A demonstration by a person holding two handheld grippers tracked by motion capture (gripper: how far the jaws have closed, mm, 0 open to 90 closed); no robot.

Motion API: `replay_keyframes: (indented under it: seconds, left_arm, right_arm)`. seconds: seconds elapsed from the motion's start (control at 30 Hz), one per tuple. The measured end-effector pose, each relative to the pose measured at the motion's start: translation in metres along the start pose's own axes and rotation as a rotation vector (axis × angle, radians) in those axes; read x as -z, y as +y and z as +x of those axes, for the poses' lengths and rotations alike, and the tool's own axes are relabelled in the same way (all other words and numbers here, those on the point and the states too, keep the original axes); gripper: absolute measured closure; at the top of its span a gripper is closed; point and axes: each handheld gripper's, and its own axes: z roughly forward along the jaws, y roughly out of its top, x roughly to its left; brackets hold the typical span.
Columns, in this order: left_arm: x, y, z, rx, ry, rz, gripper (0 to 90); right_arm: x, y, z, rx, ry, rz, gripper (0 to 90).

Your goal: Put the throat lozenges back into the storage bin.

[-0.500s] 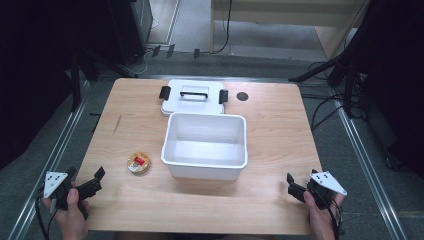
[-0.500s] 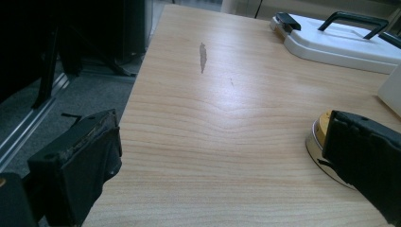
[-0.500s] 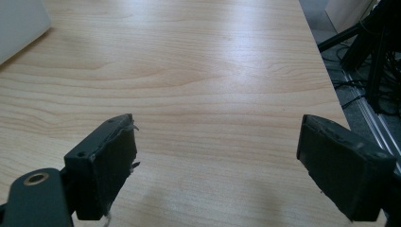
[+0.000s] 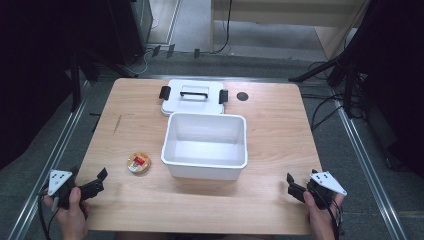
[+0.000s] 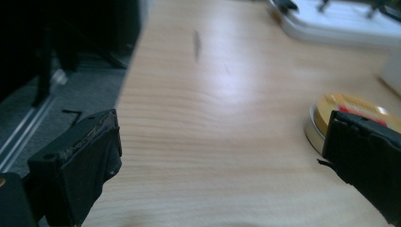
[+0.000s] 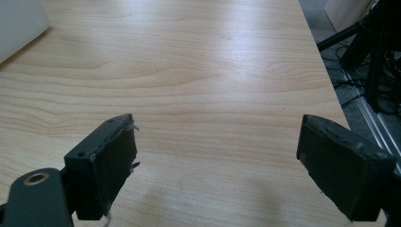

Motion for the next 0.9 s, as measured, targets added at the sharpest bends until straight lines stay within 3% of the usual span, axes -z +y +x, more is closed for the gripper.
replay_keyframes:
  seconds: [0.03,0.13,0.17,0.27,0.3,0.4,0.43,0.47,0.5,0.57,0.6,0.63,0.7,0.73,0.77,0.83,0.87,0.9]
  left_arm:
    - [0.000,0.000,0.000,0.000,0.000,0.000,0.0]
    - [-0.004,0.005,-0.012,-0.088,-0.002,0.074,0.0]
    - [-0.004,0.005,-0.012,-0.088,-0.002,0.074,0.0]
    - [-0.005,0.015,-0.018,-0.150,-0.025,0.137,0.0]
    - [-0.005,0.015,-0.018,-0.150,-0.025,0.137,0.0]
    - [-0.005,0.029,-0.026,-0.227,-0.018,0.236,0.0]
    - [-0.005,0.029,-0.026,-0.227,-0.018,0.236,0.0]
    - [-0.007,0.036,-0.031,-0.274,-0.015,0.299,0.0]
    - [-0.007,0.036,-0.031,-0.274,-0.015,0.299,0.0]
    - [-0.009,0.043,-0.035,-0.314,-0.017,0.359,0.0]
    - [-0.014,0.049,-0.039,-0.338,-0.044,0.438,0.0]
    - [-0.014,0.049,-0.039,-0.338,-0.044,0.438,0.0]
    - [-0.021,0.054,-0.043,-0.347,-0.067,0.527,0.0]
    - [-0.026,0.059,-0.049,-0.369,-0.099,0.597,0.0]
    - [-0.026,0.059,-0.049,-0.369,-0.099,0.597,0.0]
    - [-0.032,0.063,-0.055,-0.391,-0.124,0.654,0.0]
    - [-0.037,0.067,-0.060,-0.416,-0.157,0.693,0.0]
    - [-0.037,0.067,-0.060,-0.416,-0.157,0.693,0.0]
  right_arm:
    - [0.000,0.000,0.000,0.000,0.000,0.000,13.1]
    - [0.001,0.000,0.000,-0.006,-0.001,-0.001,13.1]
    - [0.001,0.000,0.000,-0.006,-0.001,-0.001,13.1]
    - [0.001,-0.001,-0.001,-0.004,0.008,-0.002,13.1]
    - [0.001,-0.001,-0.001,-0.004,0.009,-0.003,13.1]
    - [0.001,-0.001,-0.001,-0.012,0.014,-0.003,13.1]
    - [0.001,-0.001,-0.001,-0.012,0.014,-0.003,13.1]
    - [0.001,-0.001,-0.002,-0.014,0.017,-0.001,13.1]
    - [0.001,-0.001,-0.002,-0.014,0.017,-0.001,13.1]
    - [0.001,-0.001,-0.002,-0.019,0.018,0.003,13.1]
    - [0.001,0.000,-0.002,-0.023,0.019,0.009,13.1]
    - [0.001,0.000,-0.002,-0.023,0.019,0.009,13.1]
    - [0.000,0.000,-0.002,-0.021,0.023,0.012,13.1]
    - [0.000,0.000,-0.002,-0.021,0.024,0.016,13.1]
    - [0.000,0.000,-0.002,-0.021,0.024,0.016,13.1]
    - [0.000,0.000,-0.002,-0.019,0.026,0.018,13.1]
    - [0.000,0.000,-0.003,-0.020,0.029,0.019,13.1]
    - [0.000,0.000,-0.003,-0.020,0.029,0.019,13.1]
